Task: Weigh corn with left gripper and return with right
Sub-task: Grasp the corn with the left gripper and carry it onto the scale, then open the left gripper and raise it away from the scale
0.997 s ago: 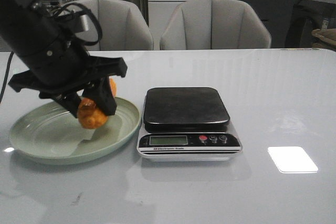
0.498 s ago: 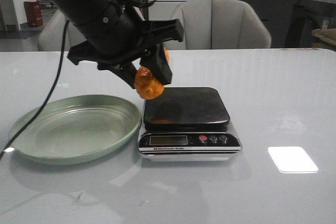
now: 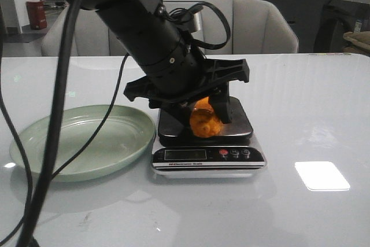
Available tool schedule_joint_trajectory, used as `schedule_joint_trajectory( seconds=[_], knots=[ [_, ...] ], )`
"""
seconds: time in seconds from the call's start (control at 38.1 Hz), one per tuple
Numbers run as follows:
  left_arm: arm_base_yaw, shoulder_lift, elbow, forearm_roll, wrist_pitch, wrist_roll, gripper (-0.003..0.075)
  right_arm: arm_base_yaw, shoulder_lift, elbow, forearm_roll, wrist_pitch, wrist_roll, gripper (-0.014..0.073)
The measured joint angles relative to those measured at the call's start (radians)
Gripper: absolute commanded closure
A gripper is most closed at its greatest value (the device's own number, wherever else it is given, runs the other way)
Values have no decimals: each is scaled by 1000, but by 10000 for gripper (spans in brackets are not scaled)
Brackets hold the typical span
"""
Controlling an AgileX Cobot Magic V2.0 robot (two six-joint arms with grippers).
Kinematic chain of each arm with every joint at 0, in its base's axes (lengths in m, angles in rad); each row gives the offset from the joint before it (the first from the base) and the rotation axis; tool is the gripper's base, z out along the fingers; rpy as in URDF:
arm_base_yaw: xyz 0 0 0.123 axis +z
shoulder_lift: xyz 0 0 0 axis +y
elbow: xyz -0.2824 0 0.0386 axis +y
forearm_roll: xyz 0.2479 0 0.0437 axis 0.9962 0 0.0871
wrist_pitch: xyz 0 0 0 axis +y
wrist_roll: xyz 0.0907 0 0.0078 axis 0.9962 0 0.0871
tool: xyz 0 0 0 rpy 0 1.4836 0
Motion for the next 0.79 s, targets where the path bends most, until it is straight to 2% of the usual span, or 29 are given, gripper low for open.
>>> schedule_joint_trajectory(
  seconds=[0.24,0.47,0.79],
  knots=[
    [12,-23,-2,0,10,0,211,0,0,0,0,0,0,397],
    [27,-166,18,72,43,0,222,0,0,0,0,0,0,397],
    [34,-509,264,161,40,0,253,0,0,0,0,0,0,397]
  ],
)
